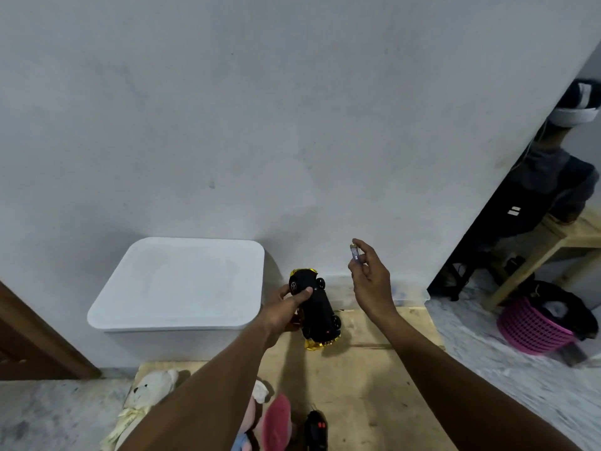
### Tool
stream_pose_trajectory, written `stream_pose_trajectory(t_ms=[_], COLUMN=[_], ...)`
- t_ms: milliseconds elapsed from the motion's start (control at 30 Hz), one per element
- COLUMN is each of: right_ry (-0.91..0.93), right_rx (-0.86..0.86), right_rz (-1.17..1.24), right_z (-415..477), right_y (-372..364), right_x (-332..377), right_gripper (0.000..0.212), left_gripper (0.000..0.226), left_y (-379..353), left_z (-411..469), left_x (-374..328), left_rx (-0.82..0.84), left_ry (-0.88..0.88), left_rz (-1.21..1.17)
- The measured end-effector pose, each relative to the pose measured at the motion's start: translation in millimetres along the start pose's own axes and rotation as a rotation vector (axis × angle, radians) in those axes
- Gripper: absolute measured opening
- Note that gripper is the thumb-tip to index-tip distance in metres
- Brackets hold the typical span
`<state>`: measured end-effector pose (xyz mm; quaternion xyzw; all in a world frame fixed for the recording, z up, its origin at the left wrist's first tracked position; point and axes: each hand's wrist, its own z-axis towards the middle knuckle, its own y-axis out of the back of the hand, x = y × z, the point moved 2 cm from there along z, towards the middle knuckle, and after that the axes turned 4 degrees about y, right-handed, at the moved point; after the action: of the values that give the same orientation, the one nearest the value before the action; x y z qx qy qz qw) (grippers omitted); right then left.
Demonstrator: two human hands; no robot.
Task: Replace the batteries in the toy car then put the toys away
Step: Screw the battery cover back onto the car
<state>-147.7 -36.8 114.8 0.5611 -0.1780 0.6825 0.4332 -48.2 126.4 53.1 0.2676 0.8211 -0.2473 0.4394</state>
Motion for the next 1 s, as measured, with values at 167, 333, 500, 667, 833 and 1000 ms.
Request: stream_pose_trajectory(t_ms=[167,333,500,667,833,1000], right_ry=[-0.004,-0.029,-0.046,-0.062,-0.067,-0.076], right_rx=[0.002,0.007,0.01,0.018,0.031,0.047], right_rz=[0.005,0.029,0.024,0.02,0.027,0.019], right_z=[2,1,0,1,1,2], right_y=[4,3,6,8,9,10], right_x=[-4,-4,-4,-5,-7,-8], right_gripper=[0.034,0.038,0.038,0.038,0.038,0.038], left_gripper=[0.054,0.046,0.045,0.042,0.037,0.051], left_y=[-5,-17,-23,-25,-22,-22], left_z=[-3,-9,-13,-14,-16,-14], left_x=[-2,-5,-7,-11,-11,-6], left_rx=[0.091,0.104,0.153,0.155,0.192,0.213], left_ry=[-0.022,-0.036,0.022,0.05,0.083,0.063], left_rz=[-0.124,-0.128,-0.107,-0.147,-0.236,-0.258])
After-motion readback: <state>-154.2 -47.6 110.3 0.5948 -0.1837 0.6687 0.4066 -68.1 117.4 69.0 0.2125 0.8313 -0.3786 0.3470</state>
